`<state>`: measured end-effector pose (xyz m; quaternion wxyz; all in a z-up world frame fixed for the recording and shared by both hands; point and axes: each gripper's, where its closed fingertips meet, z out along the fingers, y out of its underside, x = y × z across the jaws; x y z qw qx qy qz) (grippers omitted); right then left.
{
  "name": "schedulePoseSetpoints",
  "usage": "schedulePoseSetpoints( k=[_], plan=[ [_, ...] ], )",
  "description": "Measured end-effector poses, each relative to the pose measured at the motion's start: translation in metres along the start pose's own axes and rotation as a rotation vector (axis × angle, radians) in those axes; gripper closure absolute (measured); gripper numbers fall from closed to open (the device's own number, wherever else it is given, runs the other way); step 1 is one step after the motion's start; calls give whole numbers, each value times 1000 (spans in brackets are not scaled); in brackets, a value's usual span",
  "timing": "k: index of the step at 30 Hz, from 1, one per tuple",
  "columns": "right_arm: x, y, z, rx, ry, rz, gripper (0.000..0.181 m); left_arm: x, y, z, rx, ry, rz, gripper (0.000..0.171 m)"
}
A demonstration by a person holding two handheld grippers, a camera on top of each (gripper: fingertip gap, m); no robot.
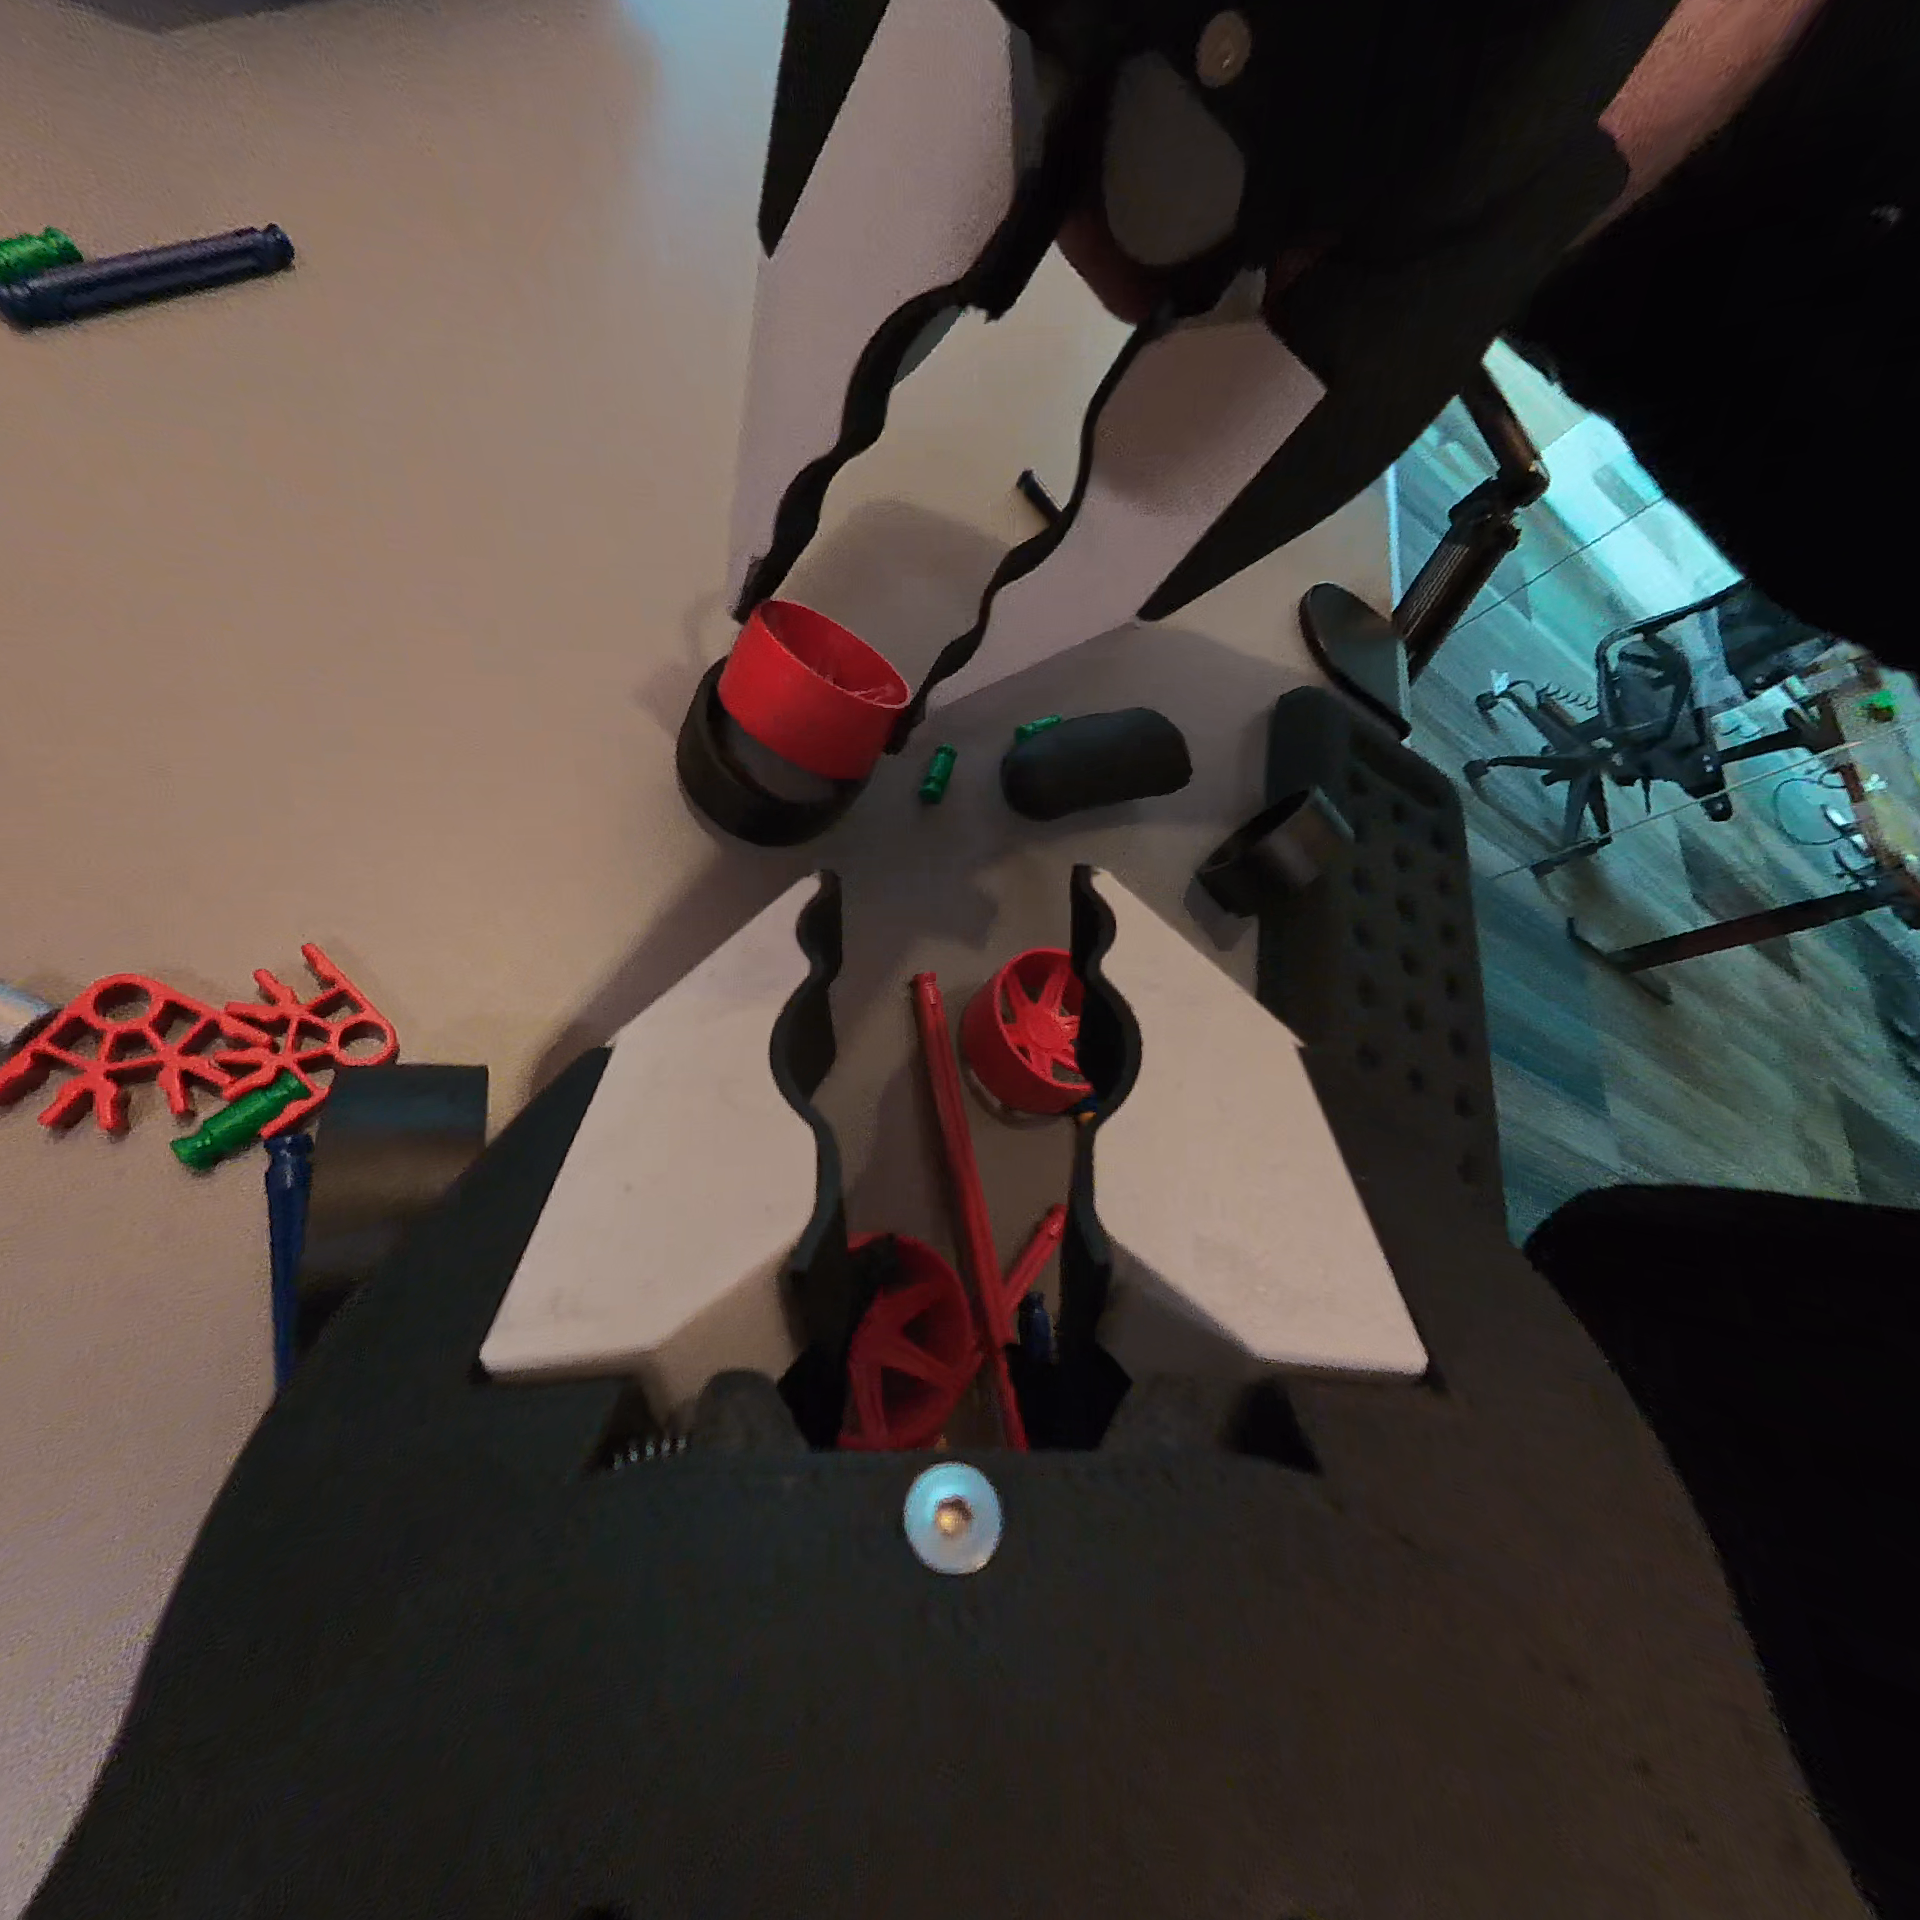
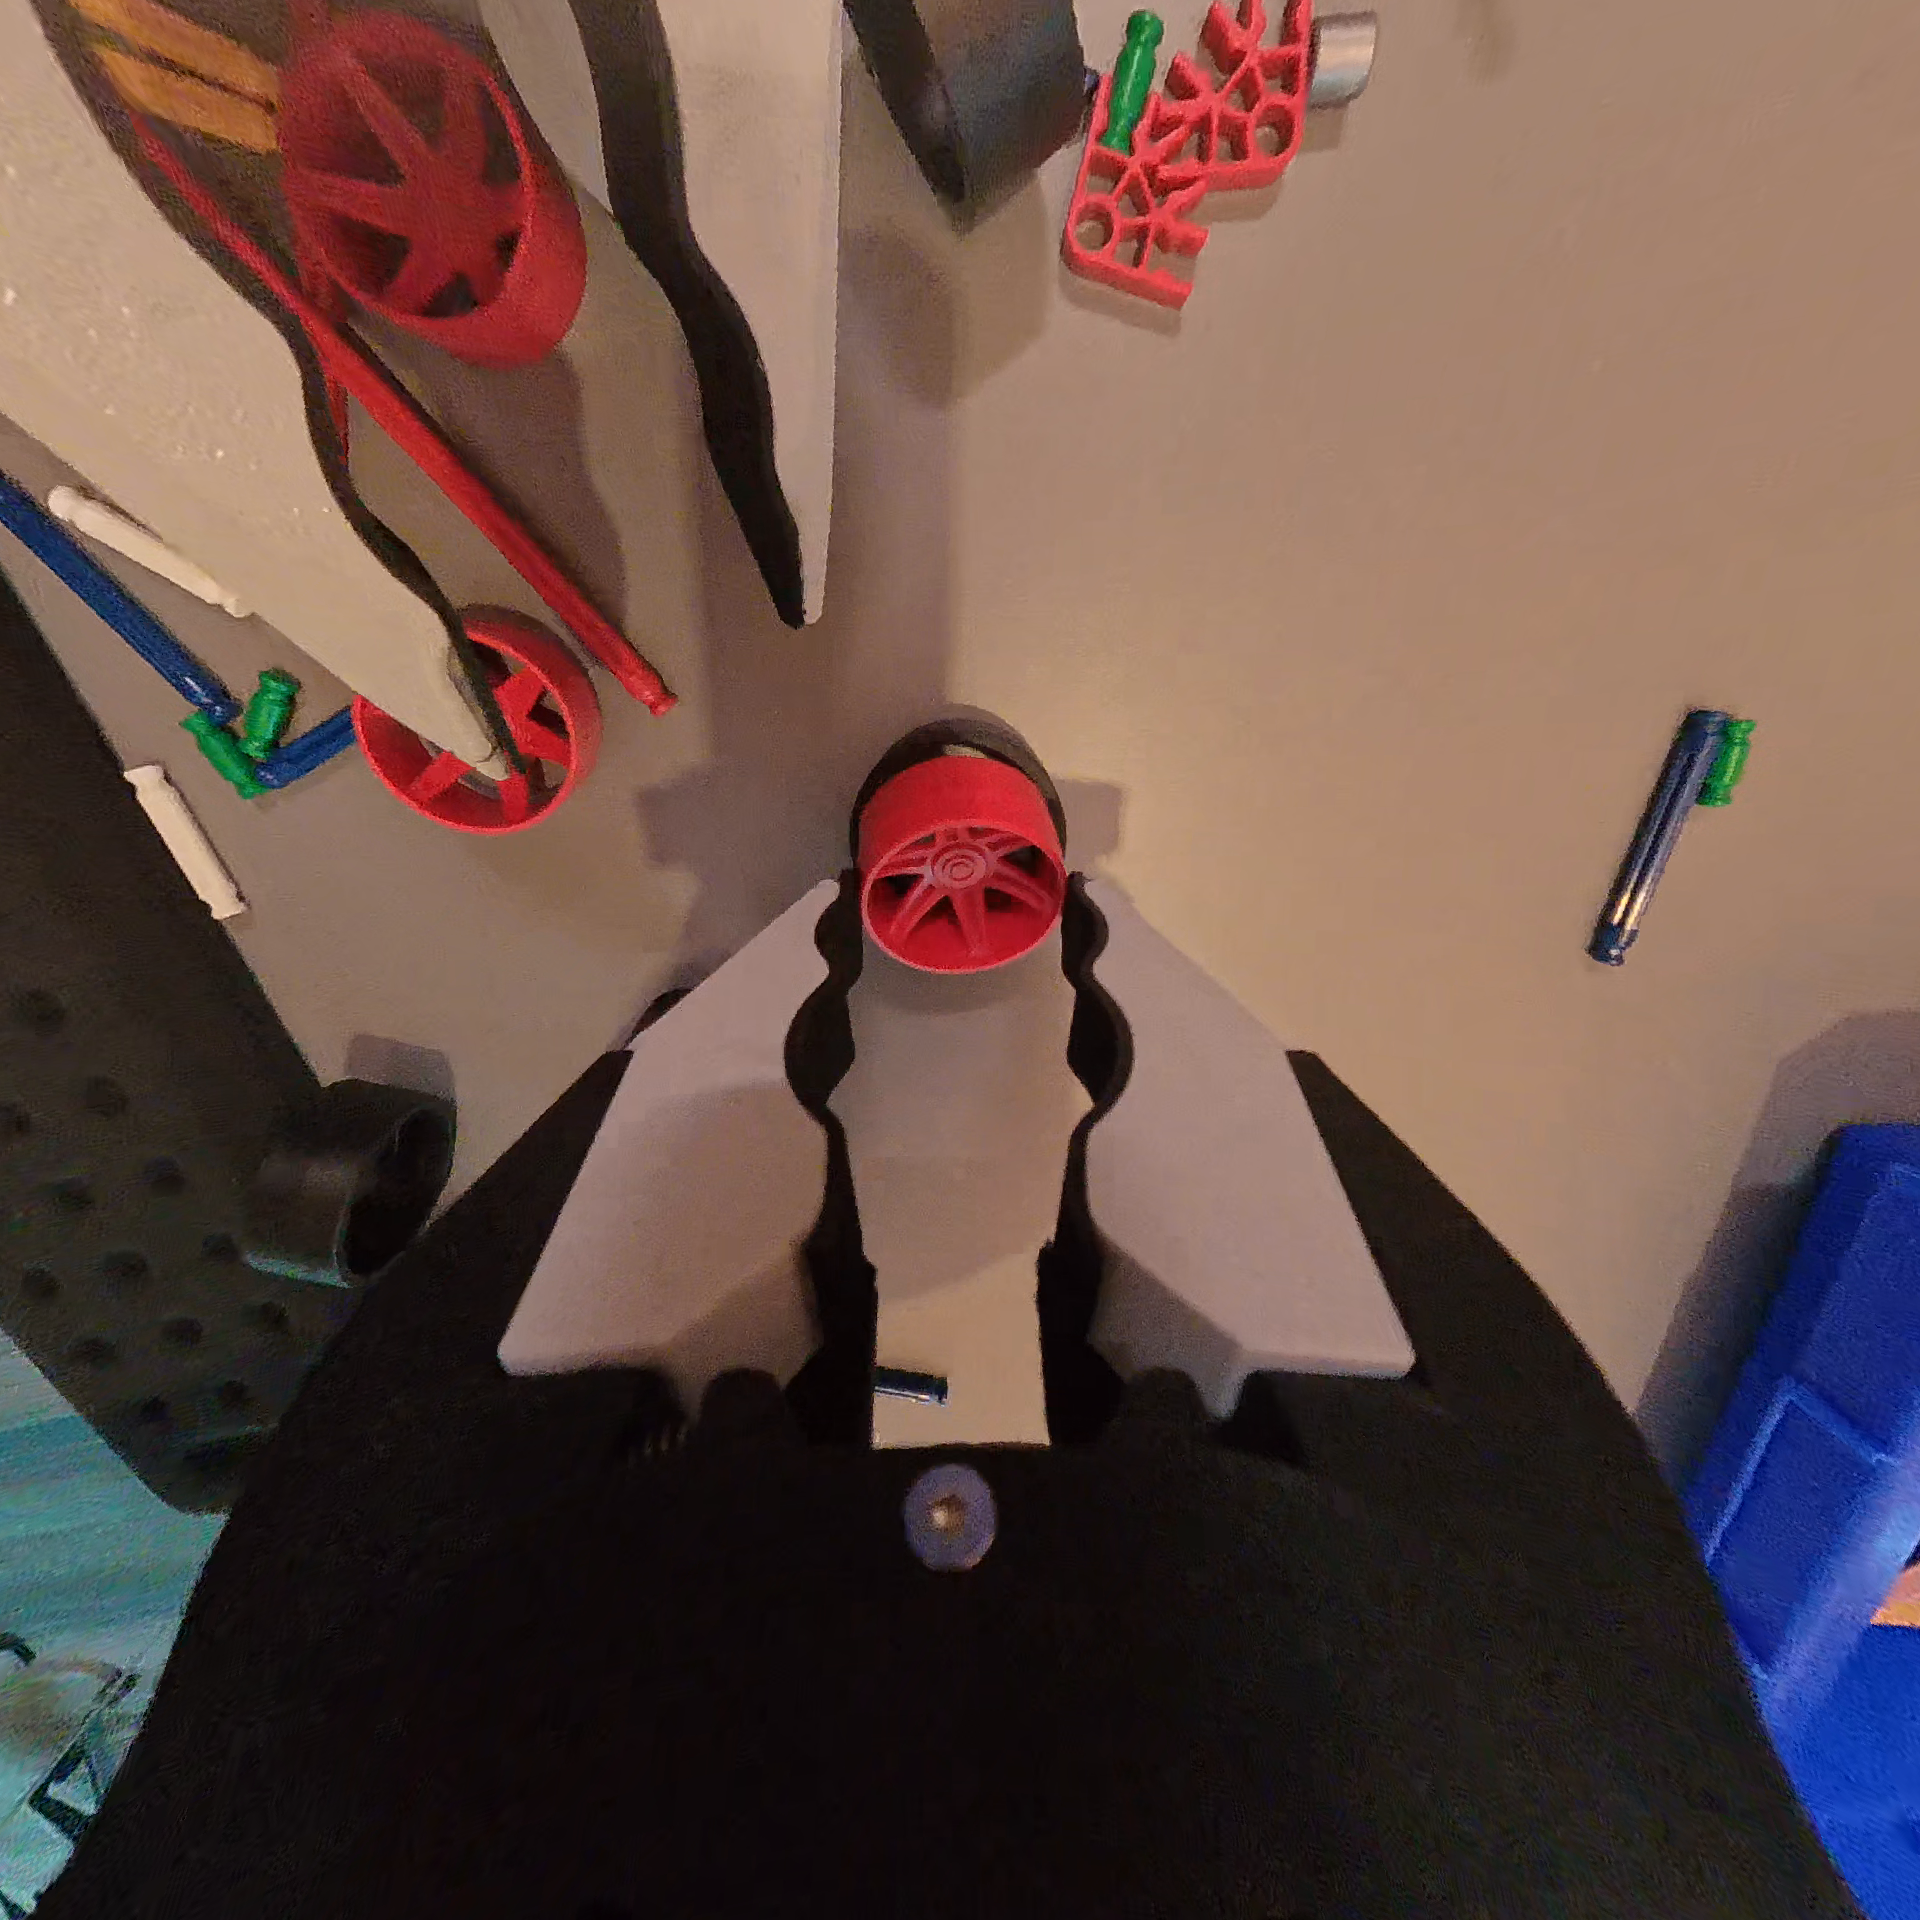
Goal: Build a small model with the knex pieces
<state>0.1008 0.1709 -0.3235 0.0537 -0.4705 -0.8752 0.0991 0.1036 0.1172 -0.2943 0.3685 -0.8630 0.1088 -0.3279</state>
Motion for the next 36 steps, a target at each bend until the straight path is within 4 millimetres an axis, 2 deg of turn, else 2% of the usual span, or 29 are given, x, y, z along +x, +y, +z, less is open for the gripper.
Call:
schedulePoseSetpoints(
  k=[5,11,16,20,21,24,27,31,36],
  plan=[
    [-1,1,3,-73,-26,-15,146,-3,6,12,-42,-5,42,127],
    [-1,3,4,-193,-13,-53,146,5,-2,18,-20,-4,163,119],
    [-1,3,5,-196,-43,-15,145,3,-10,26,3,-35,240,111],
    [-2,4,6,-194,-60,31,145,4,-13,29,20,-24,238,116],
    [-2,4,6,-190,-70,49,145,6,-12,31,17,-16,243,117],
    [-2,4,7,-183,-84,68,146,6,13,46,-99,-20,240,118],
    [-2,4,7,-198,-79,80,146,4,0,38,-34,-35,228,123],
    [-2,2,7,-143,-101,112,145,2,-4,33,-25,-49,273,116],
    [-1,-1,6,-22,-122,170,142,0,-3,33,-34,-48,273,118]
  ],
)
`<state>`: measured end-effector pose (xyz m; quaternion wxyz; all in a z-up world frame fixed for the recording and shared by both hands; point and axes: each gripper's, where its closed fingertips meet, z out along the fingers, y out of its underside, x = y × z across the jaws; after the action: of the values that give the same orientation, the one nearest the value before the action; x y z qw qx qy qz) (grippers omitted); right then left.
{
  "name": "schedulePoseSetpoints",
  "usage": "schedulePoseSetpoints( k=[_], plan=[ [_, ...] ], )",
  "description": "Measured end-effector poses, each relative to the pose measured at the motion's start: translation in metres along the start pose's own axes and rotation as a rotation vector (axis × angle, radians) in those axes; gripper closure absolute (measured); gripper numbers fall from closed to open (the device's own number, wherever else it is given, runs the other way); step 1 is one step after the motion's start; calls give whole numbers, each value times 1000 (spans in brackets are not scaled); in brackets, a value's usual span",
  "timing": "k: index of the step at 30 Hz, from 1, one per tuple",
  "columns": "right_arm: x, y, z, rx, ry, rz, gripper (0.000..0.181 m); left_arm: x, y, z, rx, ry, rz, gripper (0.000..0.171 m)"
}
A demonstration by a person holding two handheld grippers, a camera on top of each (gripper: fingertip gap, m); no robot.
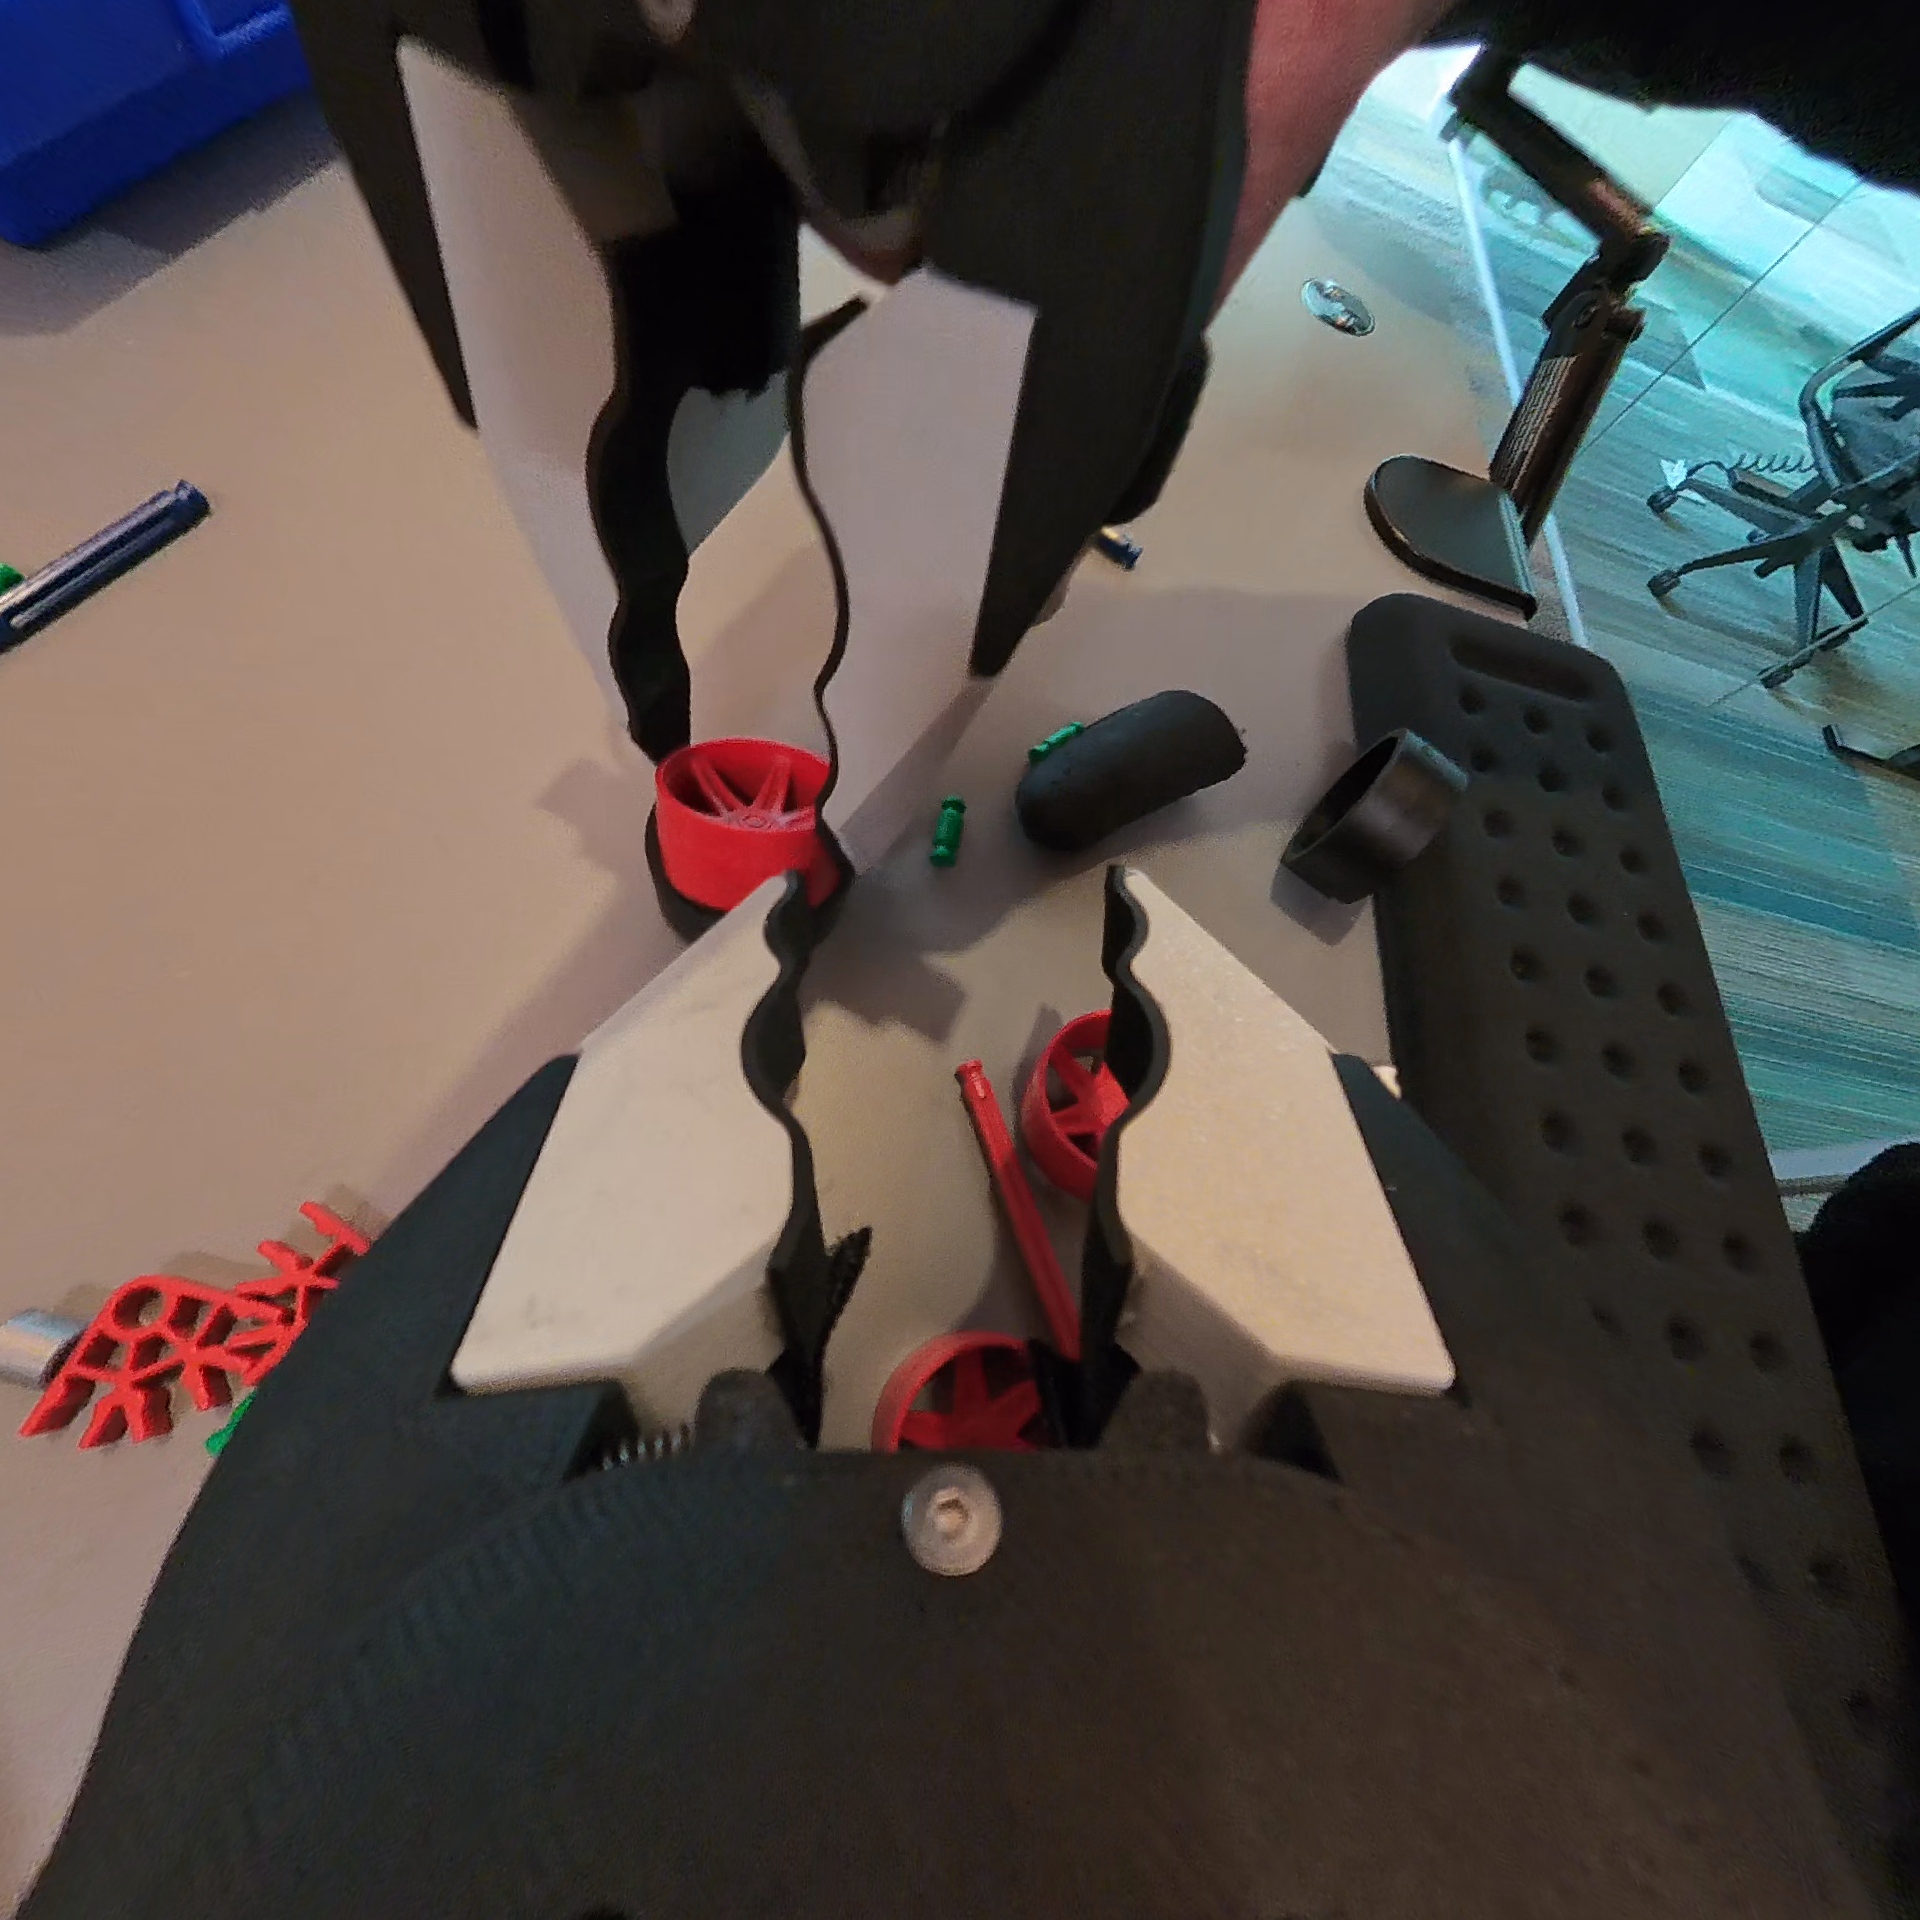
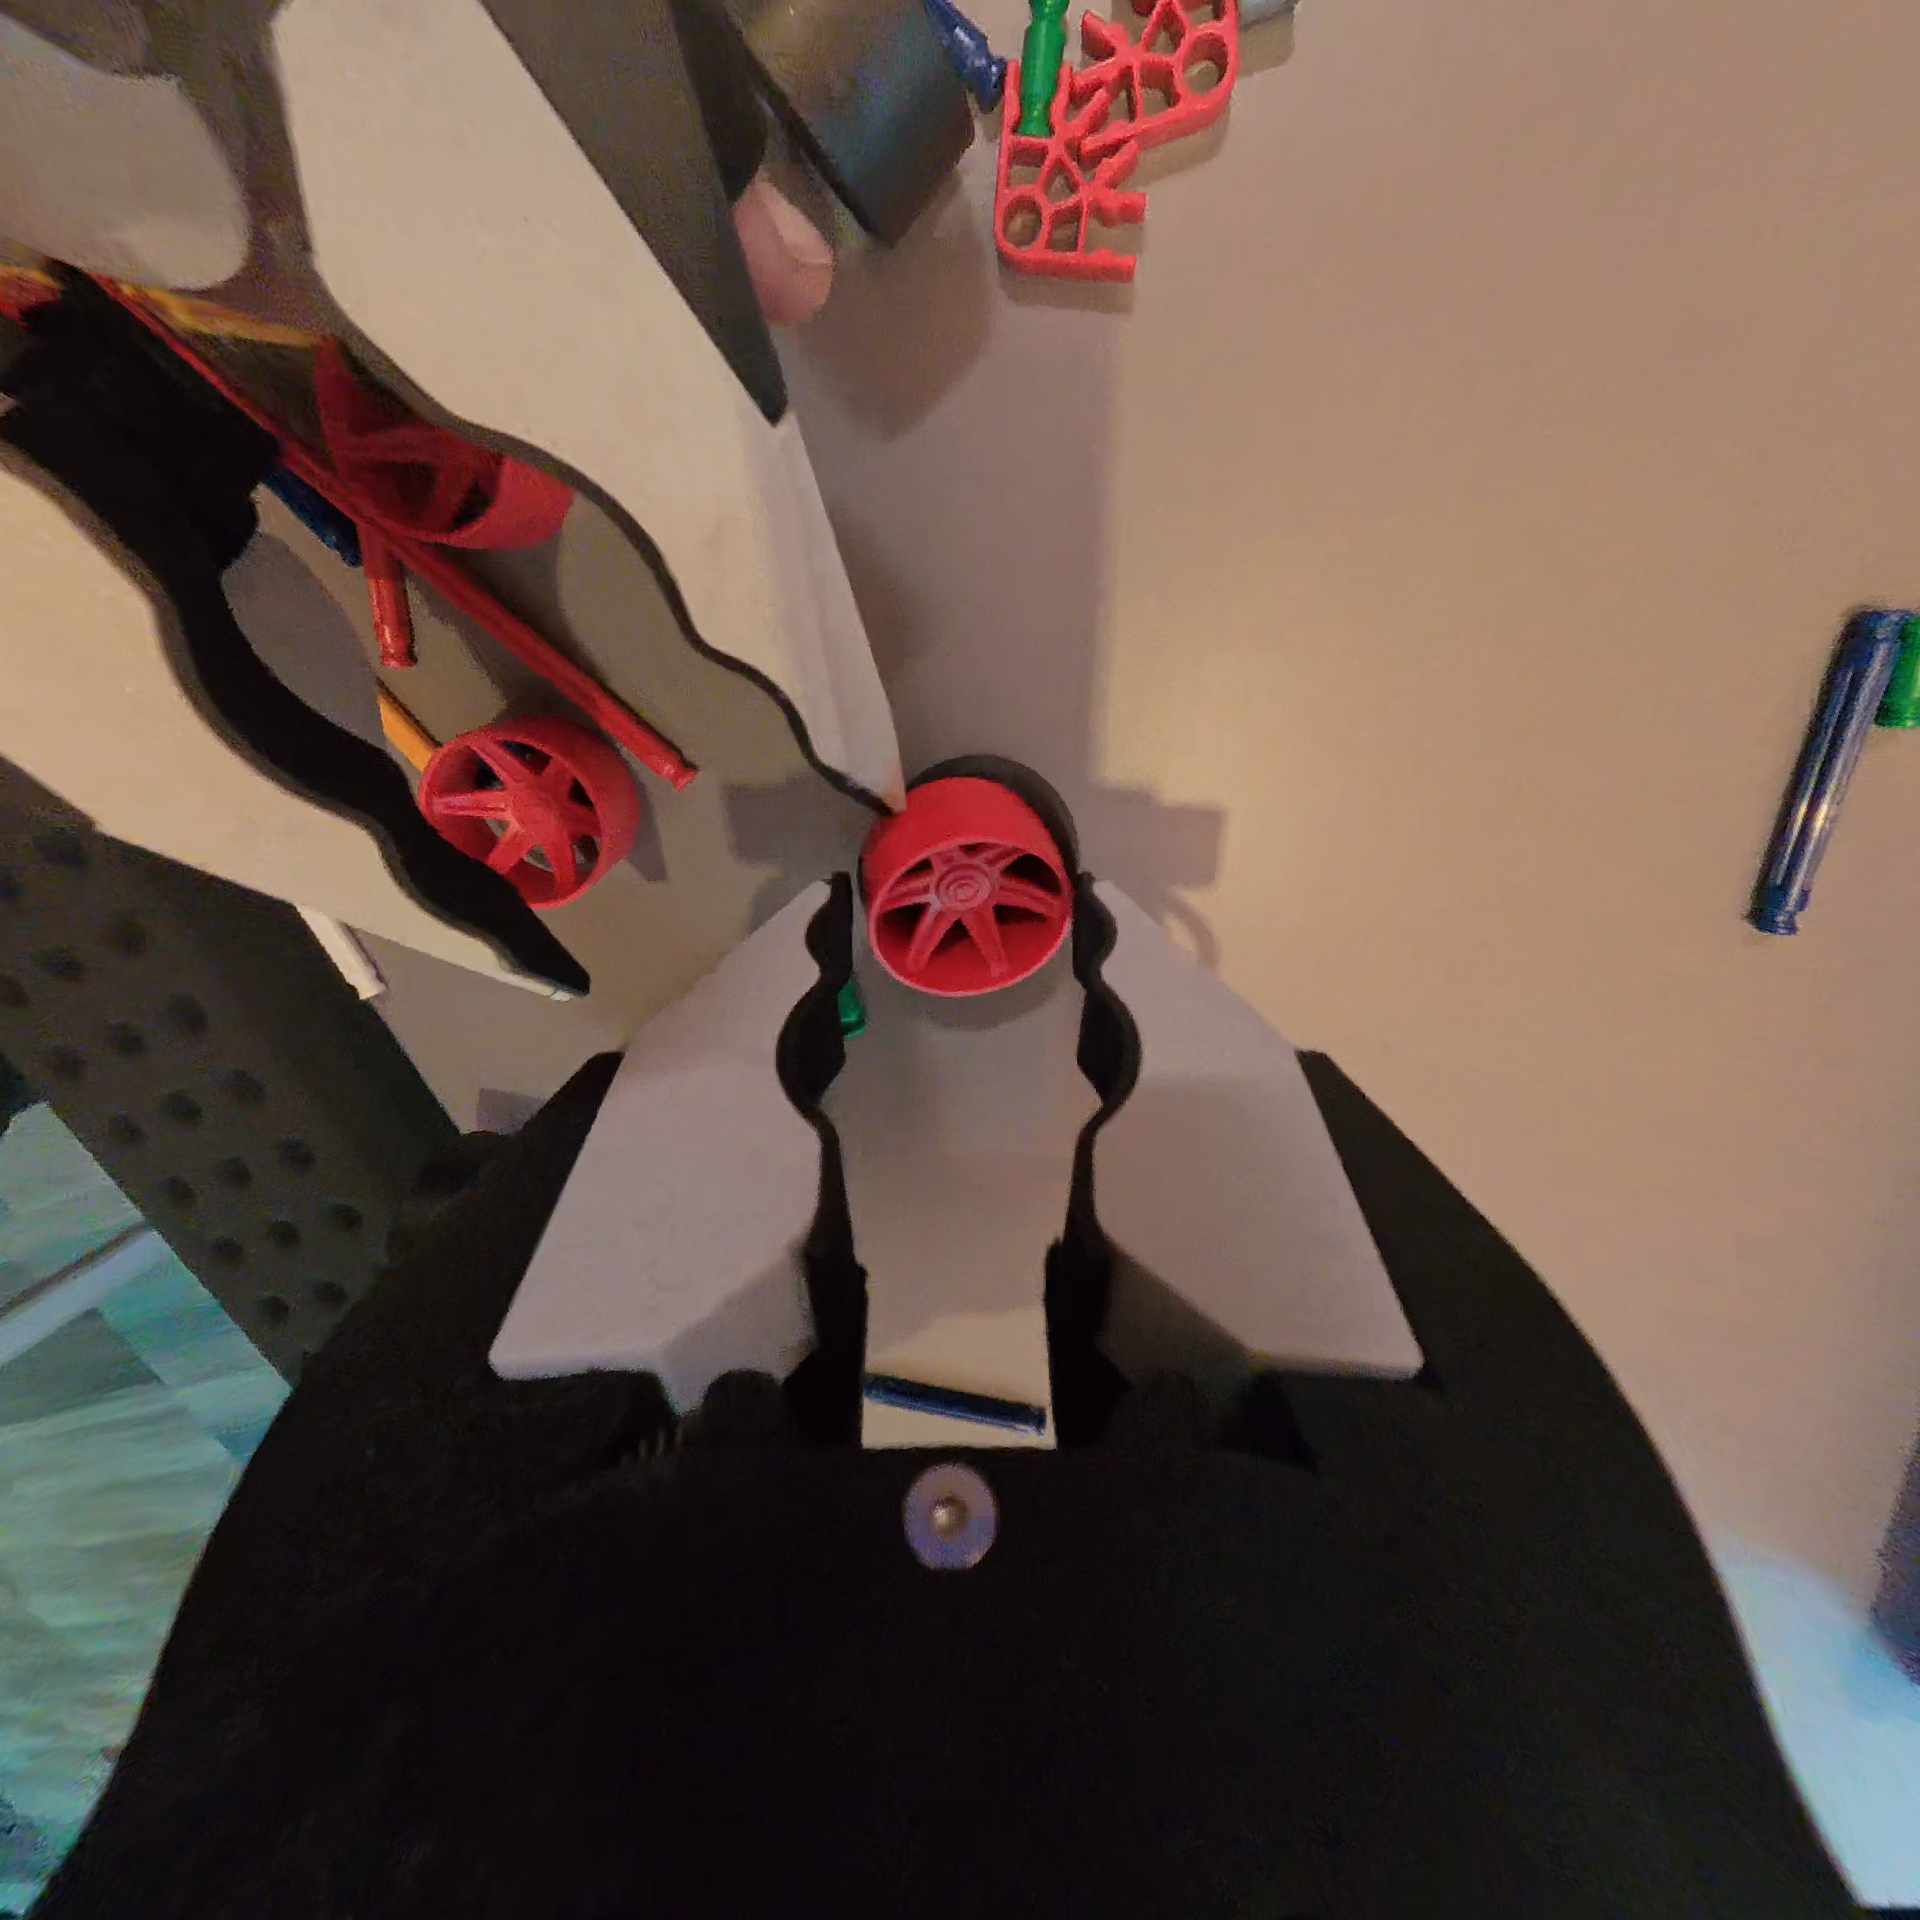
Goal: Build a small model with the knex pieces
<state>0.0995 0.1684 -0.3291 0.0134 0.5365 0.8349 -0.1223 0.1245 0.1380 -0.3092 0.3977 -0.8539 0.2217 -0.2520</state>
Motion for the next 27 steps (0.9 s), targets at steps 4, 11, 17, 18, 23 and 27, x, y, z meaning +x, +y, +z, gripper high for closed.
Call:
schedulePoseSetpoints(
  k=[4,11,17,18,23,27],
  plan=[
    [0,-1,-1,97,-6,27,144,-4,7,1,-17,4,-23,111],
    [-3,0,-3,173,6,52,145,-1,7,4,-35,14,-3,109],
    [-1,5,-9,129,62,29,145,-1,12,8,-65,19,7,109],
    [-1,6,-9,121,64,26,145,-2,12,9,-67,17,9,108],
    [3,12,-6,72,72,23,145,-3,16,9,-88,-3,29,106],
    [2,13,-5,19,77,6,146,-2,18,9,-100,-3,27,104]
  ],
)
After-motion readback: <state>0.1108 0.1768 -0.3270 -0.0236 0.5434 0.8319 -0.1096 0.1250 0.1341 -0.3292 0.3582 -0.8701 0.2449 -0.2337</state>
